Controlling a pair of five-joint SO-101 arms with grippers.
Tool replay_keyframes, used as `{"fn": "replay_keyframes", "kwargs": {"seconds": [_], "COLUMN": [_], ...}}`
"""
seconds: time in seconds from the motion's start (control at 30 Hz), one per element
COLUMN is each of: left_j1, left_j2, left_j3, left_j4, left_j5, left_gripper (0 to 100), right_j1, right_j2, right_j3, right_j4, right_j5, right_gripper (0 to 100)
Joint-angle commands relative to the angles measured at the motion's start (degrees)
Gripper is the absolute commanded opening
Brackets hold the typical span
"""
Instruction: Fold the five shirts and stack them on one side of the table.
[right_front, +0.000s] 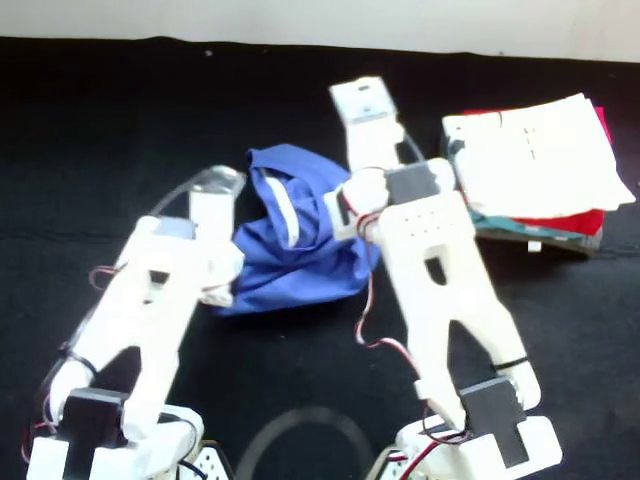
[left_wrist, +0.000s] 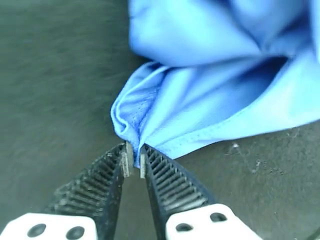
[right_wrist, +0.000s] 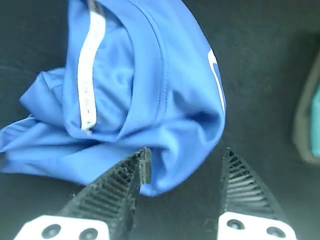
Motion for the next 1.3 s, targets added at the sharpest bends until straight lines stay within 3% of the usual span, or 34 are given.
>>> {"fn": "replay_keyframes", "kwargs": {"seconds": [0.0, 0.13, 0.23, 0.5, 0.67, 0.8, 0.97, 1.27], "left_j1": [-9.4, -16.8, -20.4, -26.3, -26.6, -26.8, -27.8, -29.7], "left_j2": [-0.7, -0.7, -0.7, -0.6, -0.6, -0.6, -0.6, -0.6], "left_j3": [-6.7, -10.2, -10.6, -10.6, -10.6, -10.7, -10.6, -17.5], "left_j4": [5.3, 8.4, 9.5, 9.3, 9.3, 9.4, 9.3, 9.4], "left_j5": [-0.4, -6.2, -7.9, -9.3, -9.3, -9.3, -9.3, -9.2], "left_gripper": [1, 1, 1, 1, 1, 1, 1, 1], "right_j1": [-2.7, -6.1, -8.9, -19.4, -21.8, -20.5, -13.0, -0.3], "right_j2": [0.8, 10.5, 17.2, 23.3, 27.9, 34.2, 35.7, 25.2], "right_j3": [0.4, -2.3, -7.7, -16.0, -17.5, -17.5, -18.2, -26.3], "right_j4": [-3.8, -4.4, -4.4, -2.0, -5.6, -7.8, -7.8, 1.0], "right_j5": [-0.5, -1.4, -6.9, -8.5, -8.4, -8.2, -8.1, -5.3], "right_gripper": [22.8, 27.2, 33.6, 35.0, 35.0, 30.5, 0.2, 0.5]}}
